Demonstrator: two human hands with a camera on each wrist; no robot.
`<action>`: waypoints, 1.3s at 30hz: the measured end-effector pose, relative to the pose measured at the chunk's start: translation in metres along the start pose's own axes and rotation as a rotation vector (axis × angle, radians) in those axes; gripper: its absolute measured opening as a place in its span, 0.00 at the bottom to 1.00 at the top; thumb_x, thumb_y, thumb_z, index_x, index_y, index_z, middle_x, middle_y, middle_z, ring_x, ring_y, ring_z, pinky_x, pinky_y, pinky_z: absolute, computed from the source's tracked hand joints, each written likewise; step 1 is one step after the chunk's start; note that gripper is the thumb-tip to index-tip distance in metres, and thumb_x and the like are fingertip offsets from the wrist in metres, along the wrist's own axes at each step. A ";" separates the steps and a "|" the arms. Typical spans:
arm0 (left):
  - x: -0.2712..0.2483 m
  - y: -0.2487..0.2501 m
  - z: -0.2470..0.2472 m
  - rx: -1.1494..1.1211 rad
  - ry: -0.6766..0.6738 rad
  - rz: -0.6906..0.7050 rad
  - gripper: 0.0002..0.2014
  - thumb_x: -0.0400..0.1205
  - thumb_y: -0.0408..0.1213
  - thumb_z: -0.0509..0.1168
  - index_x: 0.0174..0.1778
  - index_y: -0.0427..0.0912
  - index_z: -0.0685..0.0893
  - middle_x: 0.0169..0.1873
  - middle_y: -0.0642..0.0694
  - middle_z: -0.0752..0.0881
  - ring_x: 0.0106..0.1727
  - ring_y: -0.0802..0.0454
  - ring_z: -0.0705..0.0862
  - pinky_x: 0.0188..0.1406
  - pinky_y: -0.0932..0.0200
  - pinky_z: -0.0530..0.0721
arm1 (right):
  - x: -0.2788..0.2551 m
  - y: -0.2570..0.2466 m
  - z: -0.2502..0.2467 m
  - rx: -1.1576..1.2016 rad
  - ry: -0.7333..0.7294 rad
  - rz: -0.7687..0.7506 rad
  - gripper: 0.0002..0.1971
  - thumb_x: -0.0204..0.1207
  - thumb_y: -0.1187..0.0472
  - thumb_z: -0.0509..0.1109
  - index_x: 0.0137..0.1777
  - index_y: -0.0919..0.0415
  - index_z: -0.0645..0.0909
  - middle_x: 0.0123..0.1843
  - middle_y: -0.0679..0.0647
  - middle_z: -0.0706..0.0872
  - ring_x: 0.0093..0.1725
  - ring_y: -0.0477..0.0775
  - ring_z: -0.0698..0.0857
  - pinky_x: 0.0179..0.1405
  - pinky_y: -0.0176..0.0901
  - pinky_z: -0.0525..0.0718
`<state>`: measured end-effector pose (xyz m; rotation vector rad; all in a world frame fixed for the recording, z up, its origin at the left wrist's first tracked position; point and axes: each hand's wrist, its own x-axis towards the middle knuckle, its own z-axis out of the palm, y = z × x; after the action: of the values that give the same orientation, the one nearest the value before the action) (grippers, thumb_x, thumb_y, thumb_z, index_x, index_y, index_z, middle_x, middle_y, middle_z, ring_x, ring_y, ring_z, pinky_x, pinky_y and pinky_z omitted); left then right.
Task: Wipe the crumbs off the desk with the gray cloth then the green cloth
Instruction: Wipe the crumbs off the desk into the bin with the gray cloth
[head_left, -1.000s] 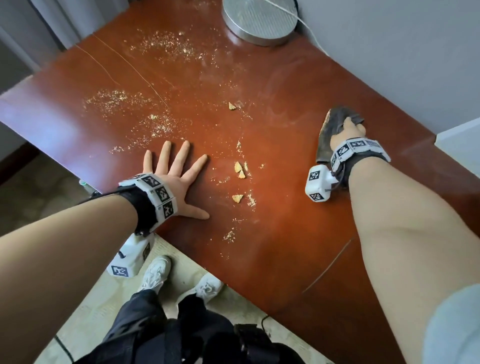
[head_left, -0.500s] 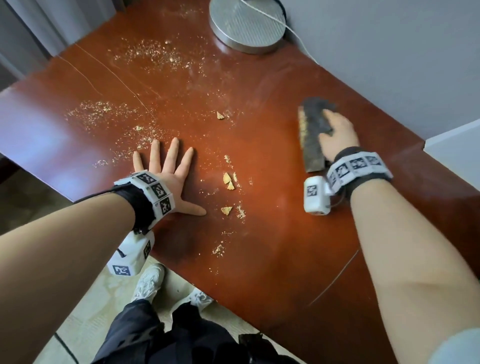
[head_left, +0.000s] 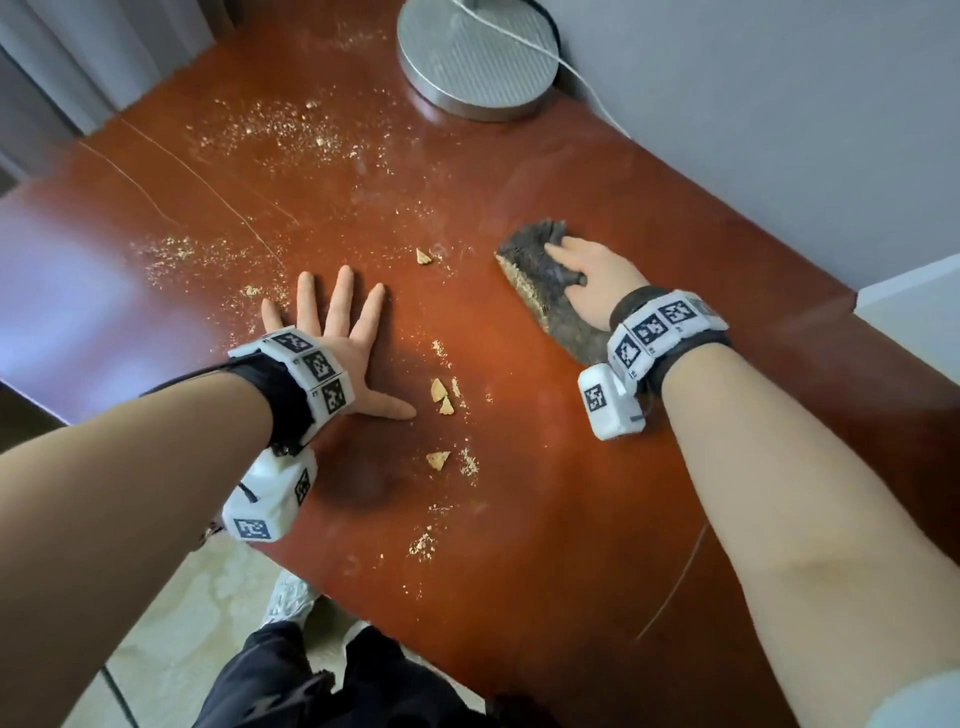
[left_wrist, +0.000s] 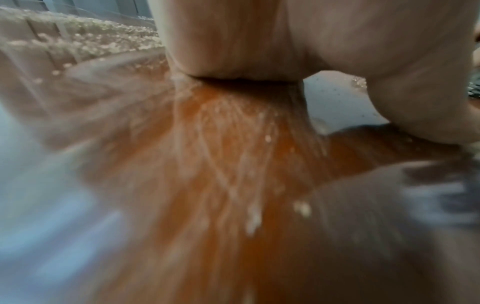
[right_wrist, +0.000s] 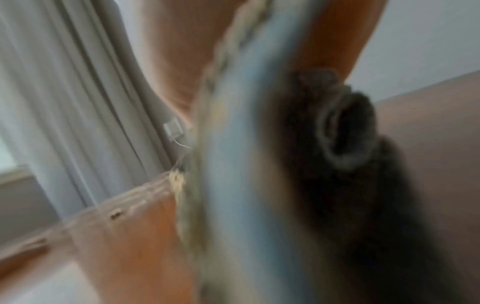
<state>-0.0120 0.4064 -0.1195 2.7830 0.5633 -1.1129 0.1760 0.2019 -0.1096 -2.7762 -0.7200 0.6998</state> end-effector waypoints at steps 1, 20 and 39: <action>0.003 0.000 -0.003 0.000 -0.003 0.001 0.69 0.53 0.83 0.58 0.75 0.55 0.21 0.77 0.47 0.23 0.79 0.34 0.29 0.74 0.25 0.41 | 0.001 0.002 -0.003 0.022 0.005 -0.017 0.29 0.78 0.72 0.55 0.79 0.54 0.66 0.81 0.51 0.64 0.79 0.56 0.66 0.76 0.40 0.62; 0.020 -0.001 -0.010 -0.005 -0.108 0.010 0.68 0.56 0.80 0.61 0.68 0.57 0.13 0.72 0.47 0.16 0.76 0.34 0.23 0.73 0.24 0.40 | 0.104 -0.031 -0.035 -0.131 0.035 -0.072 0.32 0.78 0.70 0.54 0.81 0.46 0.59 0.84 0.49 0.56 0.79 0.63 0.59 0.79 0.47 0.58; 0.010 0.000 -0.017 0.017 -0.043 0.030 0.67 0.56 0.81 0.60 0.74 0.56 0.20 0.76 0.47 0.22 0.79 0.32 0.30 0.73 0.24 0.44 | -0.003 -0.044 0.021 -0.186 -0.080 -0.246 0.38 0.76 0.79 0.51 0.79 0.41 0.59 0.84 0.42 0.53 0.79 0.59 0.55 0.76 0.50 0.65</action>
<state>0.0053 0.4130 -0.1140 2.7648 0.5078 -1.1737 0.1454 0.2393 -0.1135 -2.7636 -1.1741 0.7300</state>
